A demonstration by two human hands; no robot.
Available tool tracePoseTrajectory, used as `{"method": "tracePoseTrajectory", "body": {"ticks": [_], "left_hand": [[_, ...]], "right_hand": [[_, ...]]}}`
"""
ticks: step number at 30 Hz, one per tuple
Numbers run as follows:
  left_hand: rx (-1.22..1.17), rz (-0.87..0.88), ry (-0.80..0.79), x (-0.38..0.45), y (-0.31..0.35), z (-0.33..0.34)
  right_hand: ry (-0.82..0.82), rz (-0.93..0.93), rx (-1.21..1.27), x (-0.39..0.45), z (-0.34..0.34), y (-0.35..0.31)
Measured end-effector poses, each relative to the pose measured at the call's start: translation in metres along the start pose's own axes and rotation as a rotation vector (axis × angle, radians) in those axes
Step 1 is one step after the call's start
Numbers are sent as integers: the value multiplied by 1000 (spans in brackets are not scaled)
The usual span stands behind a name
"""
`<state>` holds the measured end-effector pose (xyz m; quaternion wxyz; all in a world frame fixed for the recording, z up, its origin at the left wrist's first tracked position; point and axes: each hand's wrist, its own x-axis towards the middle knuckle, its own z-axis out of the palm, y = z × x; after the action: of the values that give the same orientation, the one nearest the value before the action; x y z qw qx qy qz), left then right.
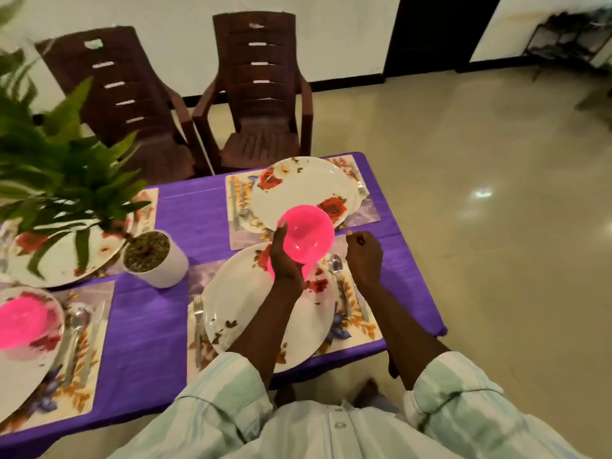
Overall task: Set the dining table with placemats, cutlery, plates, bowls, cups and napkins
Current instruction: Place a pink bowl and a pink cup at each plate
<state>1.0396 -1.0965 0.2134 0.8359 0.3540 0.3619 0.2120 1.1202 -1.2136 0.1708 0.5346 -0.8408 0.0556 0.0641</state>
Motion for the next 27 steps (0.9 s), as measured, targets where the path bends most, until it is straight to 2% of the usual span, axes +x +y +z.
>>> {"method": "tracePoseTrajectory", "body": {"ticks": [2,6,9,16,21,27], "left_hand": [[32,12,-55,-6,-21,27],[71,-110,-141,-7,-67,75],[97,-167,-150,-13,-115,120],[178,-230,-125,-39,-241,228],[210,-241,-242,-59,-273,299],[188,-309,-268,-30,-299,351]], "right_hand": [[47,18,62,18,-26,4],[87,14,167,58,-85,11],[36,-3,221,89,-136,27],[-164,-26,-41,150,-270,67],[-122,21,-139,198,-334,93],[-87,11,-182,255,-357,97]]}}
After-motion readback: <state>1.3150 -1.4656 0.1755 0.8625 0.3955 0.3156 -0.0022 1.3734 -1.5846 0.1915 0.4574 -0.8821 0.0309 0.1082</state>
